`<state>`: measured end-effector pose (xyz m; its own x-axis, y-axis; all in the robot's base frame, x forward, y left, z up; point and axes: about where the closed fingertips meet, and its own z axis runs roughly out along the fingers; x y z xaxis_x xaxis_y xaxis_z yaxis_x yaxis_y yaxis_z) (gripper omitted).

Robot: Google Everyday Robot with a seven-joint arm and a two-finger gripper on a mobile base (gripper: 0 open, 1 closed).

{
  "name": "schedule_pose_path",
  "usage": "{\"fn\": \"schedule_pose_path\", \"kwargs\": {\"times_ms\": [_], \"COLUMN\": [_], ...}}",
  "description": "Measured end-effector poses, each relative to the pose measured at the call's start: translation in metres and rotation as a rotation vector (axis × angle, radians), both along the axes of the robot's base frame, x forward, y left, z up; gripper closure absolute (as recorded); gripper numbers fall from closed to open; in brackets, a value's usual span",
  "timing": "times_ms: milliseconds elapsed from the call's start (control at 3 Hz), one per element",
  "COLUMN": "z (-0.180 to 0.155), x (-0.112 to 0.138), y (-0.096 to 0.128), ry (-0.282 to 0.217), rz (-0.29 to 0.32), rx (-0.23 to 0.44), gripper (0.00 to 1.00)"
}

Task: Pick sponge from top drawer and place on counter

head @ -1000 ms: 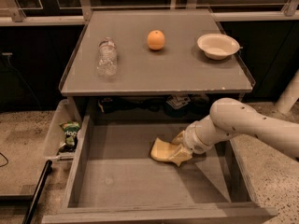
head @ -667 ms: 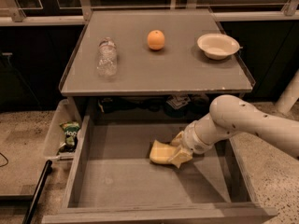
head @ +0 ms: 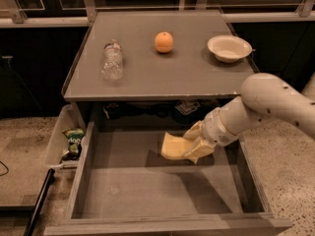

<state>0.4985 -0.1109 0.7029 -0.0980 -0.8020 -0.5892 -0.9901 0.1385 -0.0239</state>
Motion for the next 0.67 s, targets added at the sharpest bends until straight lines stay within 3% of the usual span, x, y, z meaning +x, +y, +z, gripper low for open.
{"fn": "schedule_pose_path", "kwargs": {"times_ms": [667], "z": [0.127], "x": [0.032], "y": [-0.039], "ry": [-0.134], "rz": [0.002], "rx": [0.032], "gripper": [1.0]}}
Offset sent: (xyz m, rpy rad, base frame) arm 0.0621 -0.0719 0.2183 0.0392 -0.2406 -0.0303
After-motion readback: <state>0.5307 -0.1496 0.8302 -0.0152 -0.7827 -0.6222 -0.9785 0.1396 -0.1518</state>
